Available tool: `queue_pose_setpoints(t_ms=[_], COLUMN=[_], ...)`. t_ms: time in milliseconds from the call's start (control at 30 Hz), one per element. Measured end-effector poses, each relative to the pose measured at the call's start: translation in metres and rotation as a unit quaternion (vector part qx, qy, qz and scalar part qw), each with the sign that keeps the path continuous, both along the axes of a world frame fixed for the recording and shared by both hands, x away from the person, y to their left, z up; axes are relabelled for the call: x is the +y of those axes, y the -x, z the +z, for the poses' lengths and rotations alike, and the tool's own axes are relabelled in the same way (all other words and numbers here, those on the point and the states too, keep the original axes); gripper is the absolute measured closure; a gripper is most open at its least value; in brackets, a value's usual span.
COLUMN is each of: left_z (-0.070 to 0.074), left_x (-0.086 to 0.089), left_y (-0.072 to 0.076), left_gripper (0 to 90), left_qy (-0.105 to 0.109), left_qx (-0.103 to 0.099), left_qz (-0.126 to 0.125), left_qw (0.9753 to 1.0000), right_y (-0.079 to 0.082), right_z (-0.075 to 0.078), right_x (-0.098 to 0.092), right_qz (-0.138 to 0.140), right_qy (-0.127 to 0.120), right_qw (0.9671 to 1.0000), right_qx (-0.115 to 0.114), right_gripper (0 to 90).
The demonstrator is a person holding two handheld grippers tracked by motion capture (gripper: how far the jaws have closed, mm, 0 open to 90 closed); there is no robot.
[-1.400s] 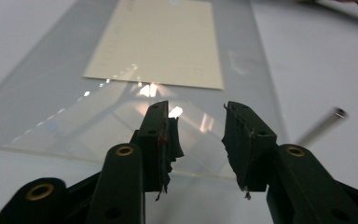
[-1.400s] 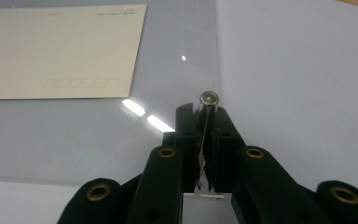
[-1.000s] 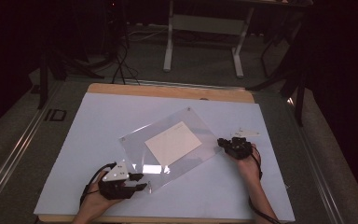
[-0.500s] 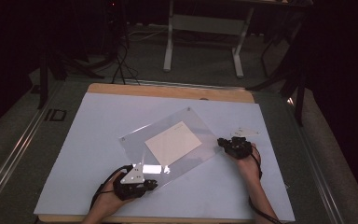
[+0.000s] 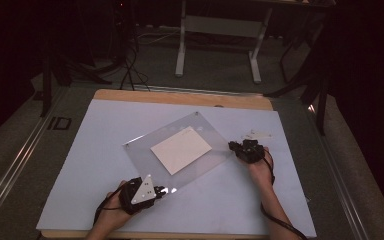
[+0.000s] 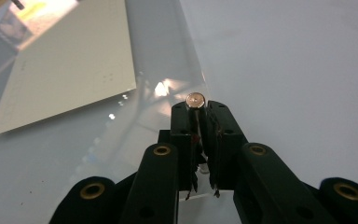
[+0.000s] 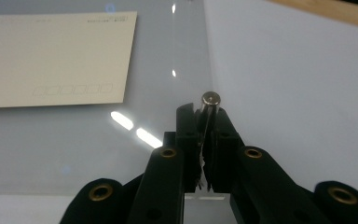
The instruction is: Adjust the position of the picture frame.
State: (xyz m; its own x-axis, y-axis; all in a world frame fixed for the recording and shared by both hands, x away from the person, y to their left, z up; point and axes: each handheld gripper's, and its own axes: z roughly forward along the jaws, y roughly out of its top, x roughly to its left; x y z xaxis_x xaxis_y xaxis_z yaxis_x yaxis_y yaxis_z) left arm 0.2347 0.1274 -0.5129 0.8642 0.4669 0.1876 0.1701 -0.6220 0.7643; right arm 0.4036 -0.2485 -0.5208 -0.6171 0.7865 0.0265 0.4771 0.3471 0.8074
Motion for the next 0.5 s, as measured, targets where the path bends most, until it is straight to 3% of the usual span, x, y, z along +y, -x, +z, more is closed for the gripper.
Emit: queue_pose_setpoints(t_ms=[100, 133, 333, 500], left_z=[0.002, 0.004, 0.009, 0.010], left_x=[0.005, 0.005, 0.004, -0.001], left_y=[0.005, 0.009, 0.018, 0.027], left_gripper=[82.3, 82.3, 82.3, 81.9], left_qy=[0.007, -0.003, -0.016, -0.025], left_qx=[-0.004, -0.015, -0.042, -0.051], left_qz=[0.006, 0.006, 0.020, 0.035], left_qw=[0.9999, 0.9999, 0.9988, 0.9978], right_y=[-0.009, -0.015, -0.035, -0.052], right_z=[0.006, 0.008, 0.012, 0.017], right_x=[0.013, 0.022, 0.045, 0.067], right_qz=[0.009, 0.014, 0.019, 0.030], right_qy=[0.001, 0.000, -0.014, -0.015], right_qw=[0.9999, 0.9999, 0.9997, 0.9994], right_qx=[-0.003, -0.006, -0.008, 0.000], right_gripper=[85.5, 85.5, 85.6, 85.6])
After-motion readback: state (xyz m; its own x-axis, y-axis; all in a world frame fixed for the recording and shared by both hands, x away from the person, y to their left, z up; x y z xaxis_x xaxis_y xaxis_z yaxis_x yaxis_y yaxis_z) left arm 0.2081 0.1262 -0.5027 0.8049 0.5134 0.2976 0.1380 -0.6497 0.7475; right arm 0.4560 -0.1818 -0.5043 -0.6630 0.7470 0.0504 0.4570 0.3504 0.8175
